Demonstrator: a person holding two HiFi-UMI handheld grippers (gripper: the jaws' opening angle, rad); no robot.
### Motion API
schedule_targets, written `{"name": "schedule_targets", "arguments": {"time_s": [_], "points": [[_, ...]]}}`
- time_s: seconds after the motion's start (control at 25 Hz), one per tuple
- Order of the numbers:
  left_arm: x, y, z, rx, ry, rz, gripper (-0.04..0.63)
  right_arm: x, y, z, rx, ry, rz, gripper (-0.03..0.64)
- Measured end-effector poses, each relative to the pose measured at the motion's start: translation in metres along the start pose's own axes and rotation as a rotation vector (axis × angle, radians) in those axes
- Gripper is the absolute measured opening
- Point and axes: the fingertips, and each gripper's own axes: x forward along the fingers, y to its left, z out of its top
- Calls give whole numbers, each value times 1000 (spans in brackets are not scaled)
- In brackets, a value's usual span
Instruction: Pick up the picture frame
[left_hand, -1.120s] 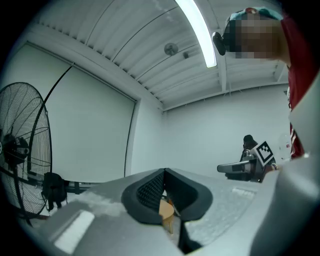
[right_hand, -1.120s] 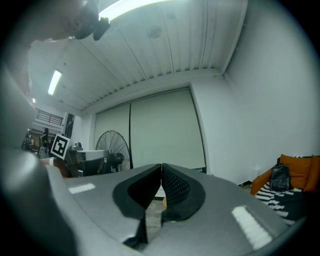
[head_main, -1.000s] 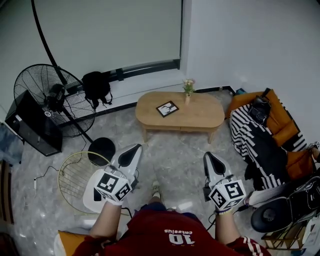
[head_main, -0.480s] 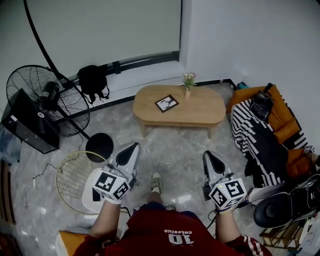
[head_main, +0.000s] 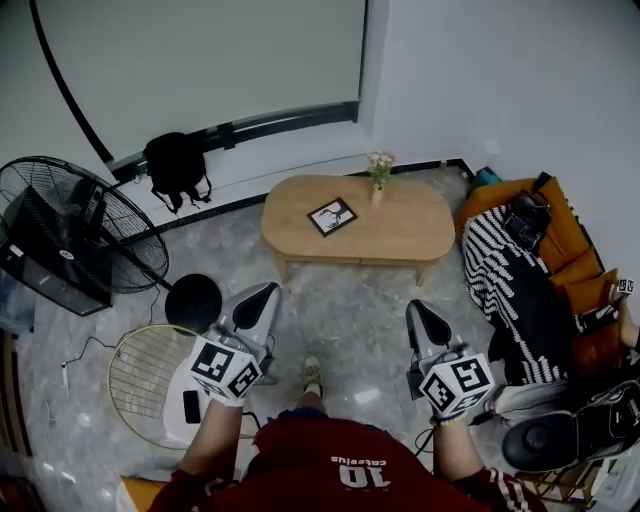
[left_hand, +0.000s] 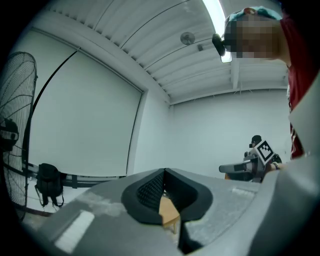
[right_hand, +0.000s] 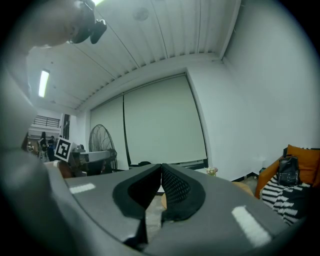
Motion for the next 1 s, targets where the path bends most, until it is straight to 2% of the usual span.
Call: {"name": "schedule_targets", "arguments": {"time_s": [0.64, 0.8, 1.0], "points": [[106, 133, 12, -52, 13, -68, 3, 159, -16, 49, -34, 3, -16, -6], [135, 161, 19, -49, 2, -107, 3, 189, -21, 65, -51, -9, -47, -6], [162, 189, 7, -62, 12, -124, 3, 217, -31, 65, -49, -8, -70, -7]]}}
